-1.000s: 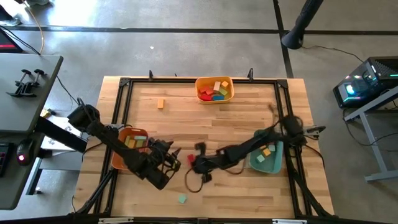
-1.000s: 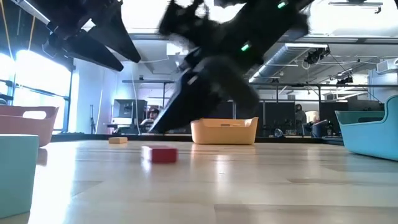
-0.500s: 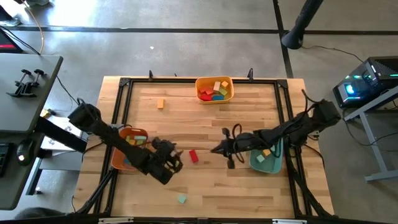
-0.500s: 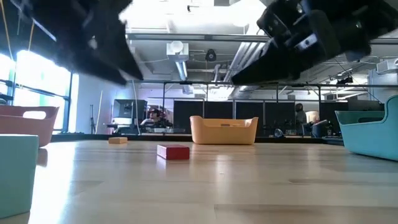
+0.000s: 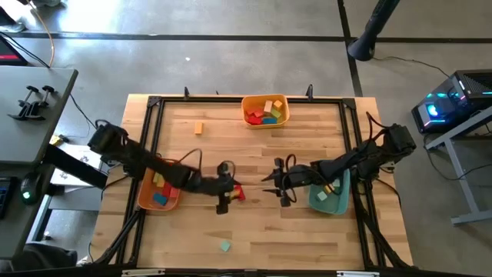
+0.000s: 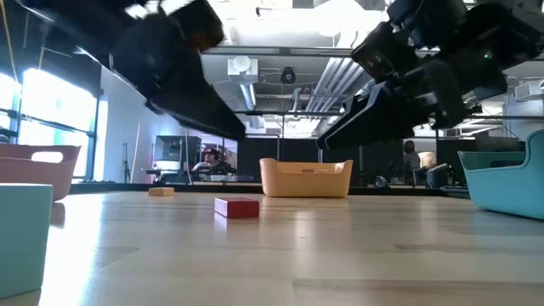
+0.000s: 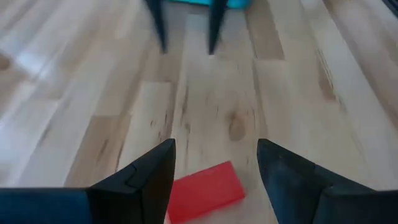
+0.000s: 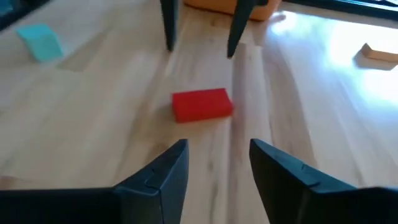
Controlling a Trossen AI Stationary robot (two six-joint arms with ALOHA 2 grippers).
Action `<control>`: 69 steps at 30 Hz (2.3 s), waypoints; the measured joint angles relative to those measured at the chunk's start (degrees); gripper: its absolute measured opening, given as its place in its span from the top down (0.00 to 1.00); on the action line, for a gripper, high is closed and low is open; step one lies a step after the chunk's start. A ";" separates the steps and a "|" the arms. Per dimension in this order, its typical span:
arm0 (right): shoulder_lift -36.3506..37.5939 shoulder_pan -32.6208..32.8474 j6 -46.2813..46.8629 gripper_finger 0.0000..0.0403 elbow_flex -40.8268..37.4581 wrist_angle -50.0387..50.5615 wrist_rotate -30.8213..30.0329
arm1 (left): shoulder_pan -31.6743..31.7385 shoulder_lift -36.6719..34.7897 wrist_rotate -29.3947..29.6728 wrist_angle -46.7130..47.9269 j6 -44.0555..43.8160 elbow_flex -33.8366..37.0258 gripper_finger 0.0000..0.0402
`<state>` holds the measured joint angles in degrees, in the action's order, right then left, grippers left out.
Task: Sort blocks by size
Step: Put the red medium block into the orange bin
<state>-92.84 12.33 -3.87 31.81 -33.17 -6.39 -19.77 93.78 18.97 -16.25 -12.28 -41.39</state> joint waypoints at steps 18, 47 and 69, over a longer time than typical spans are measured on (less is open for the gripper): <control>0.02 -1.99 -0.81 0.57 -1.20 1.22 0.89 | 7.76 1.19 -19.58 4.54 21.32 -0.07 0.31; 0.02 1.89 4.53 0.57 -1.18 -2.30 0.83 | 8.43 13.94 -15.62 7.25 9.13 -7.45 0.76; -0.66 1.87 3.45 0.57 -1.16 -8.20 0.39 | -13.40 9.06 8.89 106.77 -66.82 -38.68 0.76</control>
<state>-93.49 14.20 -0.41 30.65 -41.37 -6.00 -33.17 102.84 27.86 90.52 -79.10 -80.07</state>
